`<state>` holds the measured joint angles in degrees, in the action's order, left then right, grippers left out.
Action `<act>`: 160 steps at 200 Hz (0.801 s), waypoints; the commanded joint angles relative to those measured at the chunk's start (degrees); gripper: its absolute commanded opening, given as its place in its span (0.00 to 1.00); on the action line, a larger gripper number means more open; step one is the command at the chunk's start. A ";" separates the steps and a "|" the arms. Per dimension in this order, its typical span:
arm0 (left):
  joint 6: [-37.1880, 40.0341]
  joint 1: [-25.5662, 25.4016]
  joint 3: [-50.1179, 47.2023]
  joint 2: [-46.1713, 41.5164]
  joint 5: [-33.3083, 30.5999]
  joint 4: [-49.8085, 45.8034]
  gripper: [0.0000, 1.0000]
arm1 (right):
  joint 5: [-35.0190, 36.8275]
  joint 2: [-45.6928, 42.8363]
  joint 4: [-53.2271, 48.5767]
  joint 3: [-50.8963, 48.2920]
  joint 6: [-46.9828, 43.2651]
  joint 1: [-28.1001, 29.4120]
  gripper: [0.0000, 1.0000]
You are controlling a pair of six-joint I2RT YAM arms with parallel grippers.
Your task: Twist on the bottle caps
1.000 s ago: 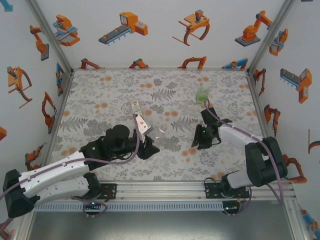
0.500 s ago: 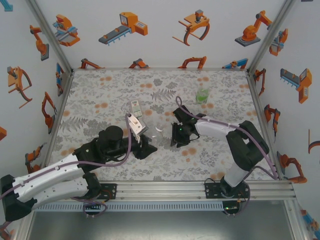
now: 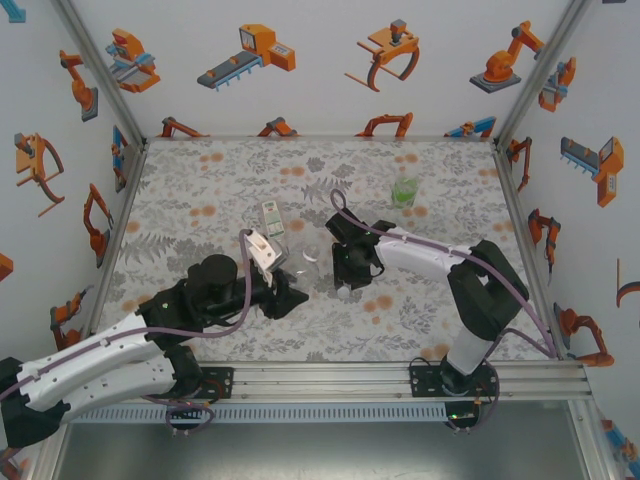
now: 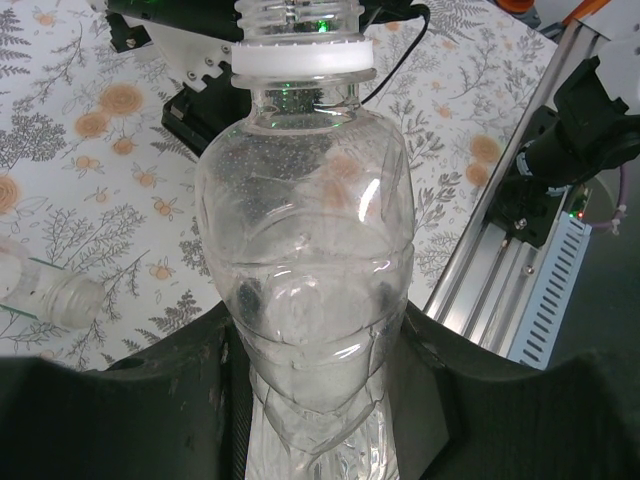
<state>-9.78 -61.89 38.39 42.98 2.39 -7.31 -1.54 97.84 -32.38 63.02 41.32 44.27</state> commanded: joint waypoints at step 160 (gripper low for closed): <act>0.12 0.20 -0.93 0.79 -0.11 1.63 0.00 | -0.83 2.10 0.73 0.71 -0.54 -0.11 0.36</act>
<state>-9.76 -61.84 38.09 44.53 2.37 -7.25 -2.07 99.24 -32.08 63.02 41.12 44.29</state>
